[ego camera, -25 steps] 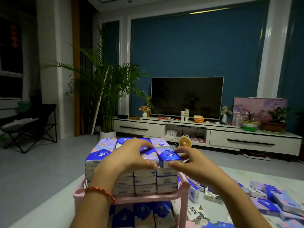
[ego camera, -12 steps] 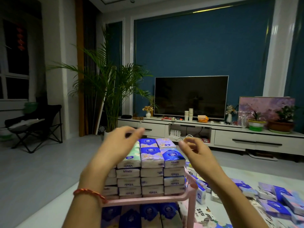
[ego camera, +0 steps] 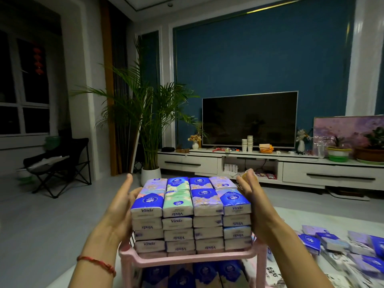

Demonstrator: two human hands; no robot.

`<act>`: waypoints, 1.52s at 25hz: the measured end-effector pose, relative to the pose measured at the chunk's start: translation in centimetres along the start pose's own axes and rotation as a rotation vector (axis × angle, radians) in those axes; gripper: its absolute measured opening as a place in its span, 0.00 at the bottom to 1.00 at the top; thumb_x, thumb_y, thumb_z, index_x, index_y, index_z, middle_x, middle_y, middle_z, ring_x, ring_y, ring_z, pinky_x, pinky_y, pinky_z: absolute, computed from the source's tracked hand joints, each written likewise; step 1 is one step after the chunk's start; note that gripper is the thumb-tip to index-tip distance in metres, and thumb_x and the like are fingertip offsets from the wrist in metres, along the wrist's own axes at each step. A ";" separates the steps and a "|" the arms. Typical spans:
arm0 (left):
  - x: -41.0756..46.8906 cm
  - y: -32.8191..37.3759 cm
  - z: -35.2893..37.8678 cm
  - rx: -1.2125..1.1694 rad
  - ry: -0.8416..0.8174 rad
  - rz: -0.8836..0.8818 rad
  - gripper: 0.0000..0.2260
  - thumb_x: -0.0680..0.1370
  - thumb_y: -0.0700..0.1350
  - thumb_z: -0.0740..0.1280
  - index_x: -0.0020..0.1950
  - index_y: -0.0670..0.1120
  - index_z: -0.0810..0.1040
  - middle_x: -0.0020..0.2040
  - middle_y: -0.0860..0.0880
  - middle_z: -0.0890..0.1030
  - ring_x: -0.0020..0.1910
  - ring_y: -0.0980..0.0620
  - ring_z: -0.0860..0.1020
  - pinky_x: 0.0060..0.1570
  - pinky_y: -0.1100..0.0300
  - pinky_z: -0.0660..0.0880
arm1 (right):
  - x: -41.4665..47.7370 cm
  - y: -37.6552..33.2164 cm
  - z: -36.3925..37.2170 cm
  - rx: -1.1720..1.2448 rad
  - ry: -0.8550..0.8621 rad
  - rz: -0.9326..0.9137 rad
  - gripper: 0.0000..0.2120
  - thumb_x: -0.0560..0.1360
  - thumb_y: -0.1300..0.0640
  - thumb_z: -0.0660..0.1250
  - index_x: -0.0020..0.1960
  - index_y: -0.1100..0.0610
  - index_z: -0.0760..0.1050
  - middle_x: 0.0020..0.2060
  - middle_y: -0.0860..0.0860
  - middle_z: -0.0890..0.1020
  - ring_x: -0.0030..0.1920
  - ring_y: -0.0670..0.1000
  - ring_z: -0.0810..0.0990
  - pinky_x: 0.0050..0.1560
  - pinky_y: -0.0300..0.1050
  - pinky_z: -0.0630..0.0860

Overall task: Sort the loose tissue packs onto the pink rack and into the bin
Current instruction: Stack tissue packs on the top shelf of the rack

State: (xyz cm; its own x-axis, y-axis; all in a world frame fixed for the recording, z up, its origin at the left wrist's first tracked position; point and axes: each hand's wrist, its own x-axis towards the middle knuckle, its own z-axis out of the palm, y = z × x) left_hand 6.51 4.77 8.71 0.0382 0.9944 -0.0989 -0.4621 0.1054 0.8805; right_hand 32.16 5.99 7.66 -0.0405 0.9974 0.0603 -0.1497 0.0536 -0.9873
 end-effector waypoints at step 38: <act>-0.1 -0.2 0.8 0.183 -0.021 0.084 0.21 0.77 0.61 0.57 0.49 0.44 0.75 0.34 0.43 0.84 0.27 0.49 0.82 0.27 0.59 0.79 | -5.1 -2.8 3.3 -1.340 -0.200 -0.598 0.24 0.77 0.50 0.63 0.72 0.45 0.63 0.70 0.43 0.67 0.70 0.43 0.63 0.65 0.37 0.62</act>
State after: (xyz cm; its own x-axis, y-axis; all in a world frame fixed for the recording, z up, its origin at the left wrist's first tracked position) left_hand 7.28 4.62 8.93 0.0256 0.9996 -0.0139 -0.2961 0.0208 0.9549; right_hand 29.57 0.61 10.60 -0.4513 0.7943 0.4067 0.8045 0.5593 -0.1996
